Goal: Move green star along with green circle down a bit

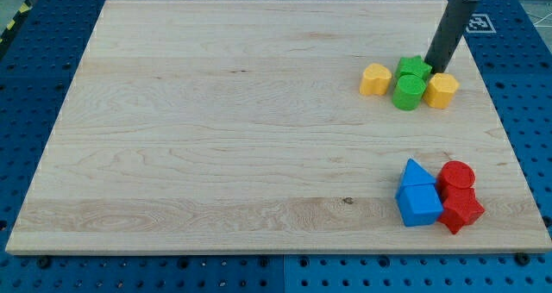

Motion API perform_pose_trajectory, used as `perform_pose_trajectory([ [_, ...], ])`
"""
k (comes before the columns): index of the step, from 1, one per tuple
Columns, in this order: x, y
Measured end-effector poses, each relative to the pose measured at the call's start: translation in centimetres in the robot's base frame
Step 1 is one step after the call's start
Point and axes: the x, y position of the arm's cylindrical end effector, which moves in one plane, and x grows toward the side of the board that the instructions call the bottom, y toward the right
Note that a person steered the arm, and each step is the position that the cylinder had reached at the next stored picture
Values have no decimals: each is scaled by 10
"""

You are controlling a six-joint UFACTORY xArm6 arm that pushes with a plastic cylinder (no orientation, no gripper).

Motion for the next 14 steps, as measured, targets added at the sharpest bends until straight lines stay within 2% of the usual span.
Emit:
perform_pose_trajectory([
  [1, -19, -29],
  [3, -22, -71],
  [5, -22, -68],
  [8, -5, -8],
  [10, -2, -9],
  [11, -2, -24],
  [14, -17, -132],
])
